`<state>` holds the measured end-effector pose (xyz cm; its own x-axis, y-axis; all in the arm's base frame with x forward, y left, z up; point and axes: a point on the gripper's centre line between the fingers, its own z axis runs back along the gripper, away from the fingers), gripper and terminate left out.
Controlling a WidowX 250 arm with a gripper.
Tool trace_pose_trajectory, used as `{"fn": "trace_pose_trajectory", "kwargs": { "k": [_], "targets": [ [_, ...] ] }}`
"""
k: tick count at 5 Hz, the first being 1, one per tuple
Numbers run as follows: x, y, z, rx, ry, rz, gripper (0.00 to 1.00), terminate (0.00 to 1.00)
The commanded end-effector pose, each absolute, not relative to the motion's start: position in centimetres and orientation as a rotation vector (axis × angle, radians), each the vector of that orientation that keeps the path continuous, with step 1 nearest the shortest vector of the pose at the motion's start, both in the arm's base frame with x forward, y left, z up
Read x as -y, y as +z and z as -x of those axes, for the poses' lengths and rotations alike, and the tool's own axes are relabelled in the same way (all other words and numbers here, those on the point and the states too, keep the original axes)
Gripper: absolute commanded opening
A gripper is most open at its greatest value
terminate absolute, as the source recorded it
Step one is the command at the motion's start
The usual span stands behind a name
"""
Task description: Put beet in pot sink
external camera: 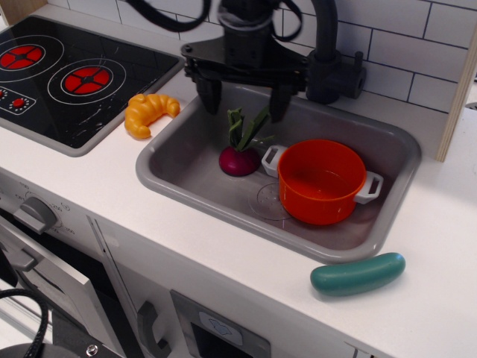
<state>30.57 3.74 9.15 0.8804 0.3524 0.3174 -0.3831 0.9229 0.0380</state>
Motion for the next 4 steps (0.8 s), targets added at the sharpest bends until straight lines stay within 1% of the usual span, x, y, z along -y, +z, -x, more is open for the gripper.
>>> {"fn": "trace_pose_trajectory", "kwargs": {
  "k": [1,2,3,4],
  "targets": [
    [-4.2,8.0,-32.3,0.333,0.431,0.063,1.0,0.0],
    [-4.8,6.8,-33.1,0.354,0.471,-0.013,1.0,0.0],
    [-5.5,5.7,-34.2,0.379,0.509,-0.047,1.0,0.0],
    [-5.6,4.4,-34.8,0.387,0.526,-0.096,1.0,0.0]
  ]
}}
